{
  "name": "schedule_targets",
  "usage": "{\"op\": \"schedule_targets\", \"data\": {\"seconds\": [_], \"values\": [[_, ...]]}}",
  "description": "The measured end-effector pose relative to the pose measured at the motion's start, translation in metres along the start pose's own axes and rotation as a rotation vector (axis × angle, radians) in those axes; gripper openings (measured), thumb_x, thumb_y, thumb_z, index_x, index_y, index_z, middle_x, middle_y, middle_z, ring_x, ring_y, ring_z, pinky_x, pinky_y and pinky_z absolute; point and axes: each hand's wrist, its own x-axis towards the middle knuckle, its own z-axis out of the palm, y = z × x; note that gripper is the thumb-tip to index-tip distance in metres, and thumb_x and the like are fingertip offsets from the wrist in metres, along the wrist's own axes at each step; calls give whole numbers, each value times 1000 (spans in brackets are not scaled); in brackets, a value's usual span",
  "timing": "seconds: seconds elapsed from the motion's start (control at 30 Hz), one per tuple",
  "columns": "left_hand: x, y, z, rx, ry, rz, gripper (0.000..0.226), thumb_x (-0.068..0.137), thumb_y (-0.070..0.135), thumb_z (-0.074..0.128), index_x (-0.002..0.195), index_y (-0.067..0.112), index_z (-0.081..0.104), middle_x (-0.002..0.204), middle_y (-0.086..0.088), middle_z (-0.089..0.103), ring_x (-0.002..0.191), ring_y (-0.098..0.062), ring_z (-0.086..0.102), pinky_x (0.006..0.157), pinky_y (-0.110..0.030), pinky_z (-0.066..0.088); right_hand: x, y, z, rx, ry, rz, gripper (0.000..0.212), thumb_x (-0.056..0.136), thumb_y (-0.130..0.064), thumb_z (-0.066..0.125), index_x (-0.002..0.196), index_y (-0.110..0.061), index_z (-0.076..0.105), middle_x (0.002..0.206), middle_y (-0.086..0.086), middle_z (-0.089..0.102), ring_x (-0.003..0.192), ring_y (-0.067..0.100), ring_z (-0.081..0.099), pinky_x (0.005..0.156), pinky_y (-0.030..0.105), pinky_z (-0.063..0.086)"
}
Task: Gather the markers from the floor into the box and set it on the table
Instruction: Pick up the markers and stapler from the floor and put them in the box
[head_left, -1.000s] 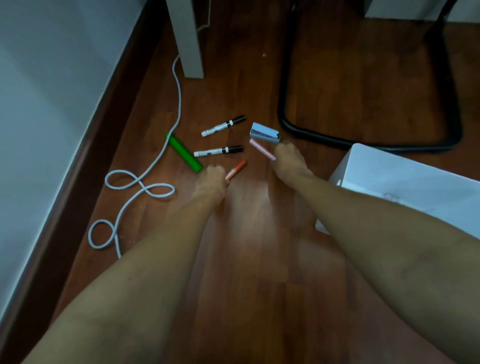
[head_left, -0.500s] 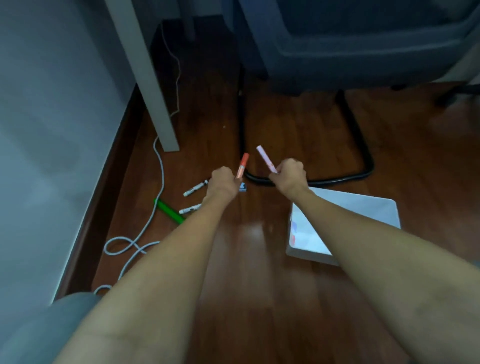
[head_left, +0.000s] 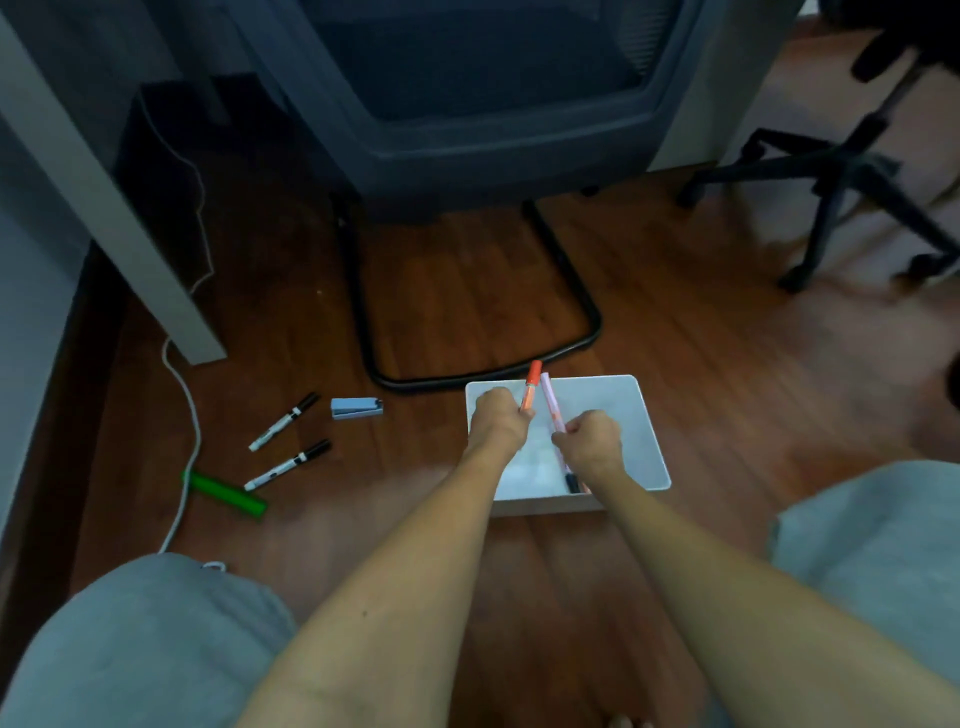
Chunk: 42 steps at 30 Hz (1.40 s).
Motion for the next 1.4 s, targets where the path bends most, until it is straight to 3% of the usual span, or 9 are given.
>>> {"op": "schedule_targets", "data": {"seconds": [0.13,0.2,0.3,0.5,0.7,0.93,1.07,1.17,1.4], "values": [[-4,-9,10,-49,6,-10,46,88,38,70,65,1,54,95,-35,66,90,-45,66,69,-40,50,-6,9,2,-35,45,-26,22,86,-17,69,73,2,69,89,26,72,83,38,63,66,31,38],[-4,-17,5,-82,27,-8,51,88,37,71,56,5,47,74,-31,56,71,-40,58,63,-33,41,-4,3,1,-7,91,-56,21,88,-19,70,93,2,72,105,23,70,98,37,64,79,35,47],[0,-31,-18,-172,93,-17,42,90,35,70,65,3,59,70,-18,55,67,-28,53,66,-34,46,-2,-23,5,22,108,-139,37,92,-22,70,120,2,66,122,18,65,108,33,64,95,35,50],[15,-91,-79,-249,345,-62,35,93,31,66,68,6,61,71,-12,62,72,-25,59,69,-31,44,5,-97,47,8,3,-390,24,92,-17,69,108,0,71,112,19,67,98,34,67,82,27,48],[16,-175,-121,-227,527,-170,18,92,10,64,99,-3,75,104,-21,75,103,-33,69,93,-35,50,11,-153,115,-65,-185,-590,23,90,-17,69,110,-4,70,112,15,68,101,29,68,92,35,55],[17,-266,-116,-106,715,-267,22,92,-1,56,108,-6,70,114,-25,67,107,-40,65,96,-38,45,46,-176,200,-201,-374,-680,31,89,-19,73,116,-4,70,119,17,67,108,29,66,98,39,55],[32,-294,-108,41,682,-231,23,93,-3,51,111,-6,66,125,-21,57,109,-37,60,96,-33,42,60,-173,233,-322,-422,-800,49,87,-18,76,131,-2,62,132,17,58,118,30,61,103,39,50],[45,-304,-101,81,639,-216,26,96,4,51,114,-4,66,130,-19,58,116,-37,60,102,-40,46,65,-162,247,-370,-405,-827,39,88,-11,72,126,-5,65,129,17,59,115,31,61,99,39,52],[44,-287,-90,184,628,-251,18,95,9,57,93,-7,65,112,-23,58,100,-42,62,80,-44,47,52,-147,240,-408,-343,-718,32,92,-13,64,121,0,64,122,22,65,110,37,66,91,40,56]]}}
